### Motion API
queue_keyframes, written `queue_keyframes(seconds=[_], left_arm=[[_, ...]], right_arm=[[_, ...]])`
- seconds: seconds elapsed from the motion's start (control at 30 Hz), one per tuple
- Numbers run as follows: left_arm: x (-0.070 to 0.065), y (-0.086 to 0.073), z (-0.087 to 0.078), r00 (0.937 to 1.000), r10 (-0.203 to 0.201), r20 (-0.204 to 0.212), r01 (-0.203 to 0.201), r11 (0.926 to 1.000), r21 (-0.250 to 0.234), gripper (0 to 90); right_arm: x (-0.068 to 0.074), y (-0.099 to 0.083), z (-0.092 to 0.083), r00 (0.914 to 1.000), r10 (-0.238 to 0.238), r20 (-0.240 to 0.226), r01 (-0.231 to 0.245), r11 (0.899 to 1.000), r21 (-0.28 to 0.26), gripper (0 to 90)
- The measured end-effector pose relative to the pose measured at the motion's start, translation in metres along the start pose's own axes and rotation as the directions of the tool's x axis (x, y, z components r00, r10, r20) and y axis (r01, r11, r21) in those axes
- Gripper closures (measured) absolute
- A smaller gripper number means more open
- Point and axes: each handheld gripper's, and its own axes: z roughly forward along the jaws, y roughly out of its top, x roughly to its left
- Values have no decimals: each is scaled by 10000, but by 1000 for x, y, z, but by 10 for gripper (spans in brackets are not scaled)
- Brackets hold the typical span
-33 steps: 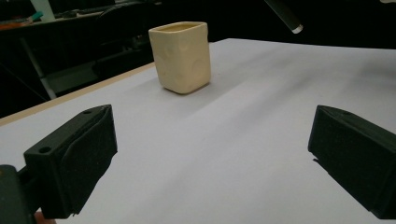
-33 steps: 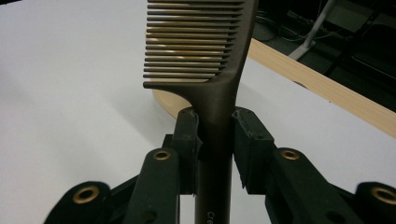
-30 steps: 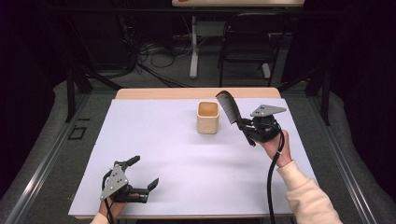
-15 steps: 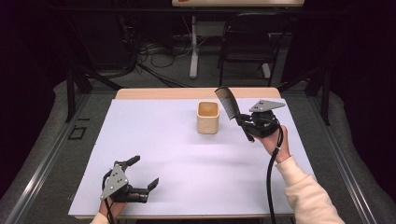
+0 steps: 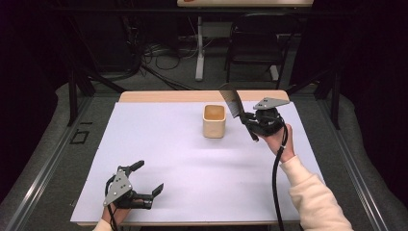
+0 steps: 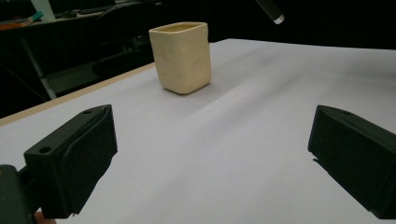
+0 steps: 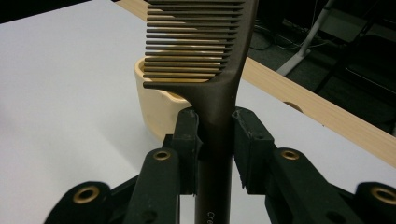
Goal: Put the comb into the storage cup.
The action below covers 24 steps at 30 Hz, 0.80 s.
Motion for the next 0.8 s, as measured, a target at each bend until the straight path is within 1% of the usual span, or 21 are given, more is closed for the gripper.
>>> queue_keyframes(seconds=[0.43, 0.8], left_arm=[[0, 0, -1, 10000, 31, 3, -31, 10000, 14, 14], [0, 0, 0, 10000, -10, 14, 10, 10000, 3, 15]], right_arm=[[-2, 8, 12, 10000, 56, 35, -57, 10000, 32, 720], [-3, 16, 17, 10000, 31, 53, -31, 10000, 28, 720]])
